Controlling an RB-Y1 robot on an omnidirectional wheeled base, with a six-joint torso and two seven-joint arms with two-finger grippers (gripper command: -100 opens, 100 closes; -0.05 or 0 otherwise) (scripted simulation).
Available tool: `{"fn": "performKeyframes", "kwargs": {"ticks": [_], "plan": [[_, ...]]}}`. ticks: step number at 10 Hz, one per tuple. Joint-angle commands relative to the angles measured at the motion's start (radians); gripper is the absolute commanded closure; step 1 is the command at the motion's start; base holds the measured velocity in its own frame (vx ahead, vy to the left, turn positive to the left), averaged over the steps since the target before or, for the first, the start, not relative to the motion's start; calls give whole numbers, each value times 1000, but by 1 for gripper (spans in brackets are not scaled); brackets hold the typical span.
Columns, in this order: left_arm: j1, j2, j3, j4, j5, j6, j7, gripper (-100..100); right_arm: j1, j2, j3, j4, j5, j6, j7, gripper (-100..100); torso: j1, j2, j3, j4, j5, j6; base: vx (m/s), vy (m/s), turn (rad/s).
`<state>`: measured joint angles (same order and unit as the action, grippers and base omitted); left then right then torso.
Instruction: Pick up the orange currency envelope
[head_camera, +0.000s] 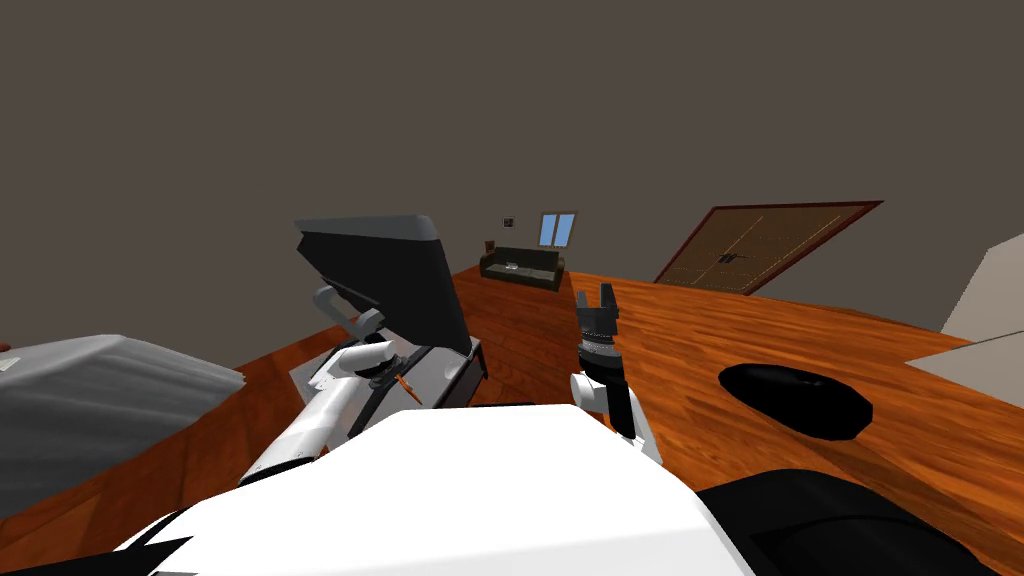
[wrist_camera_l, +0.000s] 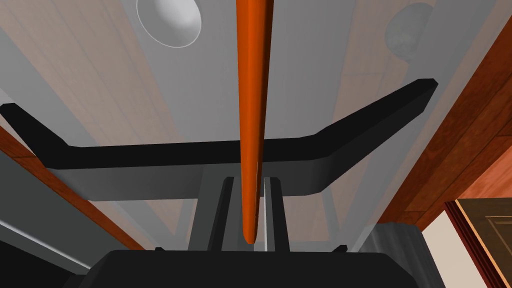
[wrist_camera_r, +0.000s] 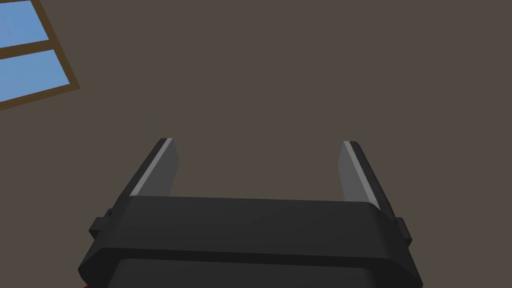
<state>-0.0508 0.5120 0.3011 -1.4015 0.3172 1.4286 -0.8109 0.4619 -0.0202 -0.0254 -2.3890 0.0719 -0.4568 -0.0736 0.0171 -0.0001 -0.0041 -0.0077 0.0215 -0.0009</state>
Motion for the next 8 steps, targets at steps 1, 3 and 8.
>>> {"fn": "performKeyframes", "kwargs": {"ticks": [1,3,8], "plan": [[7,-42,-18,-50,-50,43,50,100,0,0,0,0,0,0,0,0,0,0,0,0,0,0,-83,106,-92],[7,-42,-18,-96,-53,43,95,100,0,0,0,0,0,0,0,0,2,3,2,1,0,0,-75,72,-43],[14,-79,-34,-169,-99,94,161,0,0,0,0,0,0,0,0,0,-3,-1,0,0,-1,0,-43,48,-38]]}}
